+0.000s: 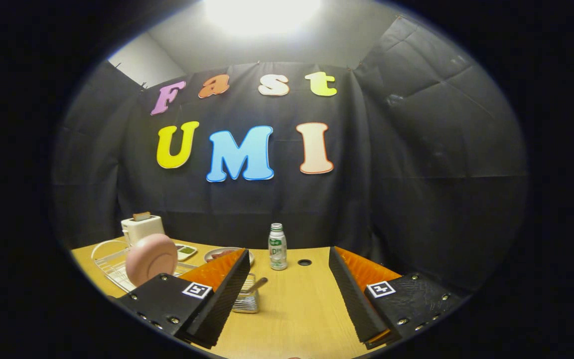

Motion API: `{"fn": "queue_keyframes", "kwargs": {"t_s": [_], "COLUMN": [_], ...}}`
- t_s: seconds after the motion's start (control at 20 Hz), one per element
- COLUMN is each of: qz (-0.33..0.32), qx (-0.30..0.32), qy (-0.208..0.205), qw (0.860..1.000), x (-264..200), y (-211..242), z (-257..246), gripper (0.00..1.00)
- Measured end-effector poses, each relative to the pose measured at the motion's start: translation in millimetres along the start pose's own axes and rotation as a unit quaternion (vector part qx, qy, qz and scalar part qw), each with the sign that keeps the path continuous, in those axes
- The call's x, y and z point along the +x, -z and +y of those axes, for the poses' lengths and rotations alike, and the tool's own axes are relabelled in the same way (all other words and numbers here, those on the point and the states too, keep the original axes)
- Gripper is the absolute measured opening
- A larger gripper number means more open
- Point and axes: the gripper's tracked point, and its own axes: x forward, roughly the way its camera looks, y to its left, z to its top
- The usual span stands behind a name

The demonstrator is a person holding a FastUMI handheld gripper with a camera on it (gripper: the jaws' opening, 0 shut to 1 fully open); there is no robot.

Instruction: Take the plate from the dish rack, then take the spoon from the basket and place it into the plate.

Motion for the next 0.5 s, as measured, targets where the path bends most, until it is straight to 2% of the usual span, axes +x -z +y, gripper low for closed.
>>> {"fn": "queue_keyframes", "kwargs": {"t_s": [0.3, 0.5], "qz": [0.001, 0.029], "qx": [0.023, 0.019], "qy": [-0.074, -0.121], "qw": [0.997, 0.992], "x": [0, 21], "y": [-44, -43], "z": [95, 152], "gripper": [0.97, 0.97]}}
